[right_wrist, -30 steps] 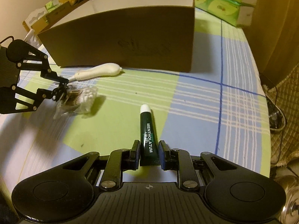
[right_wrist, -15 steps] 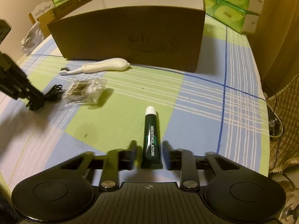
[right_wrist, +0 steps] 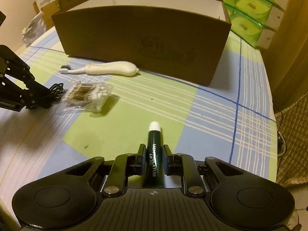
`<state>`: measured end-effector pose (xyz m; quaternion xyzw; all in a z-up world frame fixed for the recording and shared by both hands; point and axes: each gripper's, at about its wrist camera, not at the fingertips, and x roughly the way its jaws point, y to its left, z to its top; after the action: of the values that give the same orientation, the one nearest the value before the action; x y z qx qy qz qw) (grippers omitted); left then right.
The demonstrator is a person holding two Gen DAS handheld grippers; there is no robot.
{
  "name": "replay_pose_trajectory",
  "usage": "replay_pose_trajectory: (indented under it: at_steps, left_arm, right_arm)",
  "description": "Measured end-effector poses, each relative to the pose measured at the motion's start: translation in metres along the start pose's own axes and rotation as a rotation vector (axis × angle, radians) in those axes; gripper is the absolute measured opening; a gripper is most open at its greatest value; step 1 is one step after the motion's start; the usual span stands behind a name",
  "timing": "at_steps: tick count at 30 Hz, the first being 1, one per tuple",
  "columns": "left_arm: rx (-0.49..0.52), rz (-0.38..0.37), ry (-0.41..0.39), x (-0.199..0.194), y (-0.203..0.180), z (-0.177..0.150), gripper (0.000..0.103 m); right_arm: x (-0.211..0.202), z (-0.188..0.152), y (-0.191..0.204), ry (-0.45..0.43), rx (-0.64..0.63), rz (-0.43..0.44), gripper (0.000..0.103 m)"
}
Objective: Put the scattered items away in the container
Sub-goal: 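Grasp the green lip gel tube with the right tool while the left tool grasps the black cable, then lift the lip gel tube and cable and carry both over the brown box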
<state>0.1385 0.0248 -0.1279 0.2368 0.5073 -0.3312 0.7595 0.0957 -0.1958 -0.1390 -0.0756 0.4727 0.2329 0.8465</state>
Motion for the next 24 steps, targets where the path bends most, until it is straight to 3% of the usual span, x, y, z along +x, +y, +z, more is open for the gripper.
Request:
replay_pose_trajectory:
  at_steps: [3,8,13,24]
  left_arm:
    - [-0.050,0.002,-0.001,0.000,-0.001,-0.002,0.016]
    - [-0.224,-0.077,-0.019,-0.014,0.014,-0.017,0.016]
    - [-0.305,-0.089,-0.072,-0.039,0.022,-0.022,0.016]
    - [-0.296,-0.076,-0.208,-0.093,0.031,0.004,0.016]
  right_arm:
    - [-0.003,0.000,-0.004,0.021,0.062,0.039,0.014]
    - [-0.014,0.000,-0.010,0.017,0.159,0.117,0.014]
    - [-0.030,0.015,-0.011,-0.018,0.174,0.168,0.014]
    - [-0.060,0.067,0.000,-0.131,0.101,0.240,0.014]
